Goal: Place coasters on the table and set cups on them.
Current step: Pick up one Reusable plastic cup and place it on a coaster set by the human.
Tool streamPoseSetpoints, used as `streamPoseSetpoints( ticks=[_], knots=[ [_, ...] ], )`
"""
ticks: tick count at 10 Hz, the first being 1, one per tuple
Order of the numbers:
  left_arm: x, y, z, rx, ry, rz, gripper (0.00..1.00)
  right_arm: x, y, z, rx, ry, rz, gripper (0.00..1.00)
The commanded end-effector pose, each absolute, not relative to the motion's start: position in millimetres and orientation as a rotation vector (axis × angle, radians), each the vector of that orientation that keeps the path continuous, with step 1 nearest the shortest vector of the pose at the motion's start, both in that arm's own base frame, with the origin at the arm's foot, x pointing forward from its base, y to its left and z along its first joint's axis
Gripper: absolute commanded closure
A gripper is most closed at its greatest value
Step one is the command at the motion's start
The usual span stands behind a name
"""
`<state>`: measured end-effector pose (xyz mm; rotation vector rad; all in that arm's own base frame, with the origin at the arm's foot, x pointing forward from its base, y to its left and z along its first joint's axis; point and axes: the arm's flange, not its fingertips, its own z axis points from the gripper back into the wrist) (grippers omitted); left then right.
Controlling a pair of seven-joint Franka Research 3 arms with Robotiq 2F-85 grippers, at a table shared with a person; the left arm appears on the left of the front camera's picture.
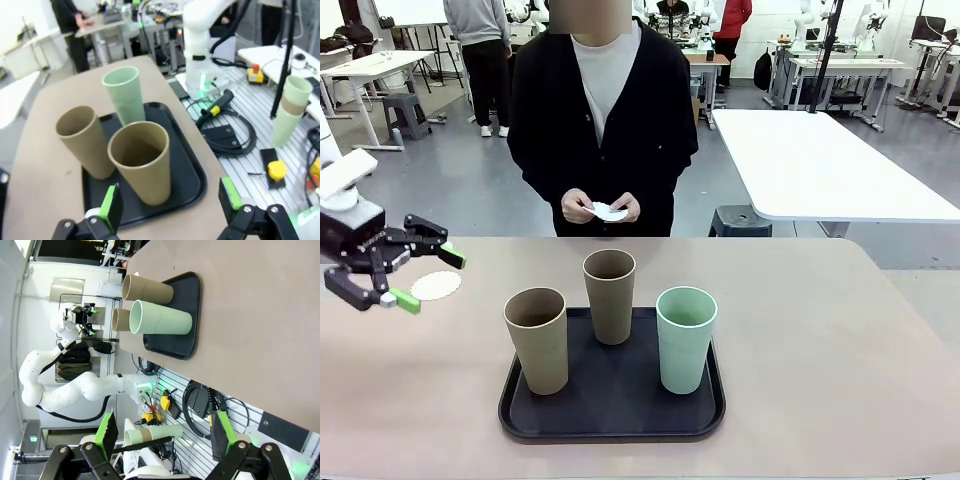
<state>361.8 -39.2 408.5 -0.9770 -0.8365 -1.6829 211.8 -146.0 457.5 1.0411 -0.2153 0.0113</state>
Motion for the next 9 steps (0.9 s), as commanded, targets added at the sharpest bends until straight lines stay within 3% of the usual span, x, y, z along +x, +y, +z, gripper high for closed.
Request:
streamPoseSetpoints(
  ticks=[1, 6, 9],
  knots=[
    [361.3, -46.4, 366.6, -0.942, -0.915, -1.730, 0.00, 213.1, -146.0, 456.3, 1.063, -0.228, 0.018, 0.00],
    [393.1, -62.2, 309.5, -0.953, -1.076, -1.482, 0.00, 213.1, -146.0, 456.3, 1.063, -0.228, 0.018, 0.00],
    [395.0, -69.5, 287.6, -1.102, -0.976, -1.546, 0.00, 213.1, -146.0, 456.3, 1.063, -0.228, 0.018, 0.00]
  ],
)
